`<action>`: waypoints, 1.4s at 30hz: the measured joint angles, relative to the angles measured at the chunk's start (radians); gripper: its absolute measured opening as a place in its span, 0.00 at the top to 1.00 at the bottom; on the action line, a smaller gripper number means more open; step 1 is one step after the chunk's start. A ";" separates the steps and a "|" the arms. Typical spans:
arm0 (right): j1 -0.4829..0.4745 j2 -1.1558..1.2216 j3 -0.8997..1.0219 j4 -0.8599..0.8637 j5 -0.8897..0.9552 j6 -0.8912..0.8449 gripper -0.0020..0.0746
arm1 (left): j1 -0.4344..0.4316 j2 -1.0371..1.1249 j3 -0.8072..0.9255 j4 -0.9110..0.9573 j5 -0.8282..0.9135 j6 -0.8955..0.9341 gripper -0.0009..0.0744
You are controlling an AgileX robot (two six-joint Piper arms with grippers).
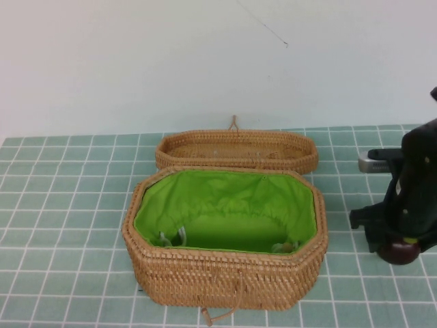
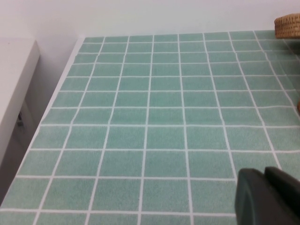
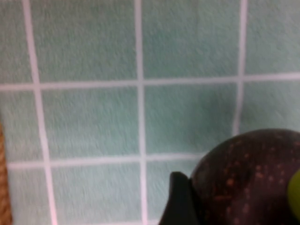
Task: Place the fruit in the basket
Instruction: Pick up the mangosteen on the table, then place the mangosteen on the basket
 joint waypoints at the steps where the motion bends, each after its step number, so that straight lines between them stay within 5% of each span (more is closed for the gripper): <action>1: 0.000 -0.011 -0.005 0.000 0.022 -0.004 0.29 | 0.000 0.000 0.000 0.000 0.000 0.000 0.99; 11: 0.070 -0.227 -0.042 0.059 0.063 -0.023 0.29 | 0.000 -0.028 0.000 0.000 0.000 0.000 0.99; 25: 0.352 -0.220 -0.250 0.181 0.041 -0.019 0.29 | 0.000 0.000 0.000 0.000 0.000 0.000 0.97; 42: 0.380 0.105 -0.383 0.214 -0.065 -0.080 0.29 | 0.000 0.000 0.000 0.000 0.000 0.001 0.99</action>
